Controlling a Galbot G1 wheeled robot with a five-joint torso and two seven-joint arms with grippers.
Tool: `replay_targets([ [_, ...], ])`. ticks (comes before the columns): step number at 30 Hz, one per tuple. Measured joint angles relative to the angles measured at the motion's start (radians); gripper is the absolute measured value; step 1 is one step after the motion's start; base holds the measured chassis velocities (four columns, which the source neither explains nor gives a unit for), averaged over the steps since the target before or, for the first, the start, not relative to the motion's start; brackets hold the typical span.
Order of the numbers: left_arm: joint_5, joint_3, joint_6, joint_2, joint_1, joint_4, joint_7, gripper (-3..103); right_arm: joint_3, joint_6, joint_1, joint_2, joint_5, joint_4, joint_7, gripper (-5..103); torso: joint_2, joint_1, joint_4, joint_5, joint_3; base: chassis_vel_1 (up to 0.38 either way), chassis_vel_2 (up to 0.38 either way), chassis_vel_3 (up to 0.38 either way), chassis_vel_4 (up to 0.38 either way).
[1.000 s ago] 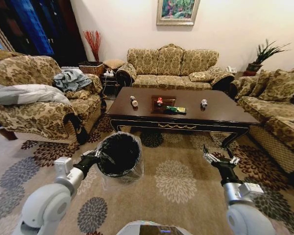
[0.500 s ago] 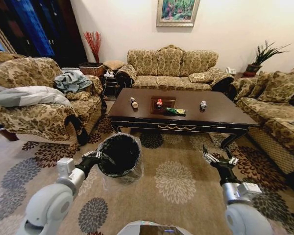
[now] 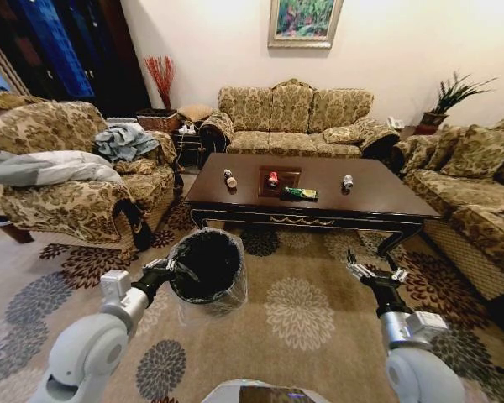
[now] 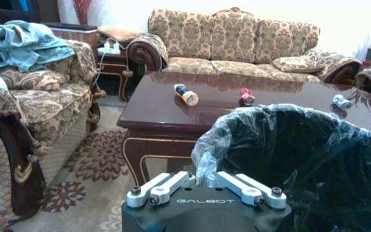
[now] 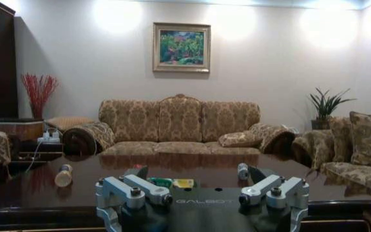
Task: Move to the front of the table and place the trash on the table into the trash bin.
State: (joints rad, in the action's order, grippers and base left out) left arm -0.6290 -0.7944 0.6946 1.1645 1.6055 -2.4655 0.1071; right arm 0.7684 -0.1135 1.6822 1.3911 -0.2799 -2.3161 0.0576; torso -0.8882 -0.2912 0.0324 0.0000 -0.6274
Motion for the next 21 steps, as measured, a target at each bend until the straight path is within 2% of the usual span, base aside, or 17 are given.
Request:
replay_targets([
  [21, 0.003, 0.008, -0.003, 0.007, -0.001, 0.003, 0.006, 4, -0.008, -0.004, -0.001, 0.000, 0.007, 0.004, -0.003, 100, -0.100, -0.044, 0.0000, 0.0000, -0.057, 0.000, 0.000, 0.000, 0.000],
])
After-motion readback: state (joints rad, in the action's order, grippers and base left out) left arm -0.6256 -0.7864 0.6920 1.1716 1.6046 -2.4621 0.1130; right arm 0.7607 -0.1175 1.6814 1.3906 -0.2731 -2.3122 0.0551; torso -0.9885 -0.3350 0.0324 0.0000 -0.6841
